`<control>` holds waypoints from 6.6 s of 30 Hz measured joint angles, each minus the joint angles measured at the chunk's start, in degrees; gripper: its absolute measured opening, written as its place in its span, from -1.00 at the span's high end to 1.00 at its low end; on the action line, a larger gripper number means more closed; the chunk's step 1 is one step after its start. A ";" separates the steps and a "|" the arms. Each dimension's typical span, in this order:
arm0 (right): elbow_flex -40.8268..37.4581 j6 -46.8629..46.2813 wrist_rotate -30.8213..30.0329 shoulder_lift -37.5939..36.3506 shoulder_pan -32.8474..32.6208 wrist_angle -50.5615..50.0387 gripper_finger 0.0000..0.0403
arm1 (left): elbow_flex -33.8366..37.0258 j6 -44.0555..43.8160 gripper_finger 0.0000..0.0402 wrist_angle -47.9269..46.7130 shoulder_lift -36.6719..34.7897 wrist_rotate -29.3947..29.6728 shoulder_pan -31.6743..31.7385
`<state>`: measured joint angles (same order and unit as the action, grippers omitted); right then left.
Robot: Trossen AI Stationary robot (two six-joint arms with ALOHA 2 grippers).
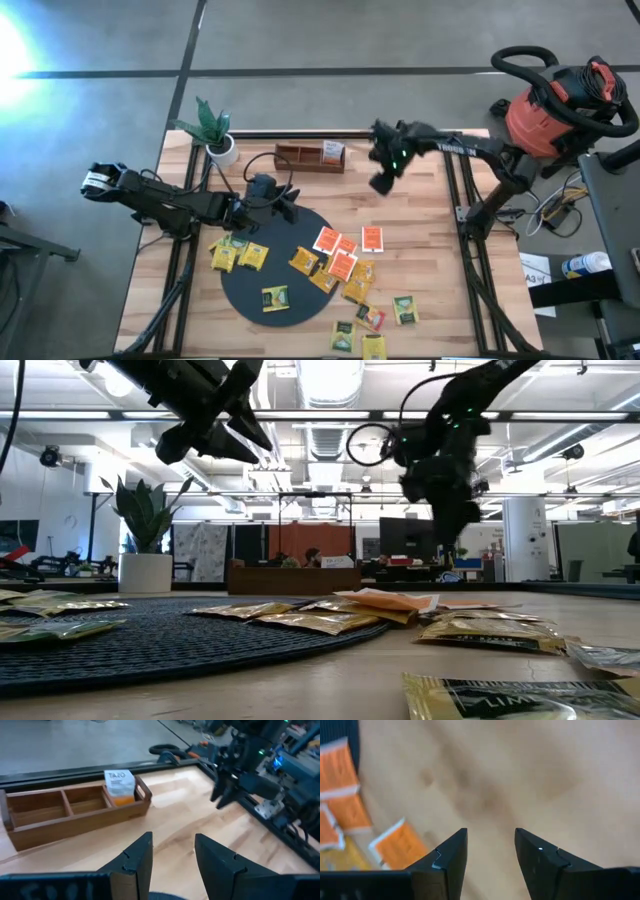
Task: Pick & Place Tea
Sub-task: Put the white tea bag into the right section of the wooden organizer
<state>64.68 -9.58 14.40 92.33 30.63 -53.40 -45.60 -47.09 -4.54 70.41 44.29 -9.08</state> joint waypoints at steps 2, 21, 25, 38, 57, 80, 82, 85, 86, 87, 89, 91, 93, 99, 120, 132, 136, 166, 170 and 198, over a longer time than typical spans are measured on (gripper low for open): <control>-4.30 -4.51 0.13 -2.44 -3.58 1.56 0.23 | 0.00 1.76 0.29 0.00 0.00 -1.47 0.00; -27.78 -68.83 -10.94 -14.25 -36.63 27.56 0.27 | 0.04 22.20 0.29 4.43 1.07 -16.68 0.94; -27.42 -71.68 -16.89 -14.36 -38.14 27.99 0.27 | 0.04 23.69 0.29 6.44 1.95 -18.78 1.14; -26.57 -63.20 -18.01 -11.63 -33.84 32.63 0.38 | 0.04 18.68 0.29 6.45 2.36 -19.02 1.09; -25.59 -59.87 -14.59 -1.41 -21.20 45.46 0.39 | 0.04 13.68 0.29 6.39 2.63 -19.00 0.96; -25.59 -58.87 -9.76 1.24 -14.82 51.95 0.40 | -2.93 -16.25 0.29 26.95 31.41 -49.75 17.64; -25.61 -59.61 -9.74 1.51 -14.84 52.99 0.40 | -4.36 -16.63 0.29 26.86 33.72 -52.03 18.11; -25.66 -60.58 -9.66 1.85 -14.84 54.67 0.40 | -6.77 -16.61 0.29 26.90 36.83 -53.29 18.12; -25.67 -60.78 -9.65 2.01 -14.86 55.27 0.40 | -7.51 -16.61 0.29 26.96 37.74 -53.29 18.12; -25.67 -61.10 -9.65 2.12 -14.86 55.60 0.40 | -8.19 -16.61 0.29 26.86 38.68 -53.29 18.12; -25.67 -61.81 -9.65 2.38 -14.87 56.20 0.40 | -9.82 -16.59 0.29 26.86 40.45 -53.27 18.12; -25.67 -62.22 -9.48 3.03 -14.86 57.05 0.41 | -11.18 -16.29 0.29 26.58 41.76 -53.26 18.12; -25.61 -62.20 -9.00 3.37 -14.86 57.48 0.41 | -12.38 -16.01 0.29 26.29 42.83 -53.25 18.12; -25.44 -62.19 -7.93 4.71 -14.82 57.97 0.41 | -12.79 -14.91 0.29 22.39 42.67 -51.50 18.12; -25.59 -64.29 -7.64 5.93 -14.86 62.40 0.41 | -14.39 -10.61 0.29 19.94 42.43 -51.34 18.18; -25.69 -63.98 -7.89 6.08 -14.86 66.90 0.41 | -16.96 -6.03 0.61 20.38 42.45 -52.52 18.21; -25.69 -63.76 -7.88 5.63 -14.86 67.08 0.41 | -16.96 -5.69 0.82 18.80 42.42 -52.23 18.18; -25.61 -62.29 14.99 -13.73 -7.15 70.28 0.41 | -16.96 78.56 1.00 -5.36 13.42 12.30 -6.06; -25.61 -66.33 25.14 -12.46 -6.17 77.29 0.41 | -16.96 100.72 1.00 -5.38 13.16 16.21 -9.20; -4.07 -70.40 43.92 6.23 -6.38 83.30 0.41 | -17.05 130.55 1.00 0.11 13.09 15.30 -11.26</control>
<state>60.60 -79.99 58.32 98.56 24.25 29.90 -62.65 83.46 -4.43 83.50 59.59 -20.34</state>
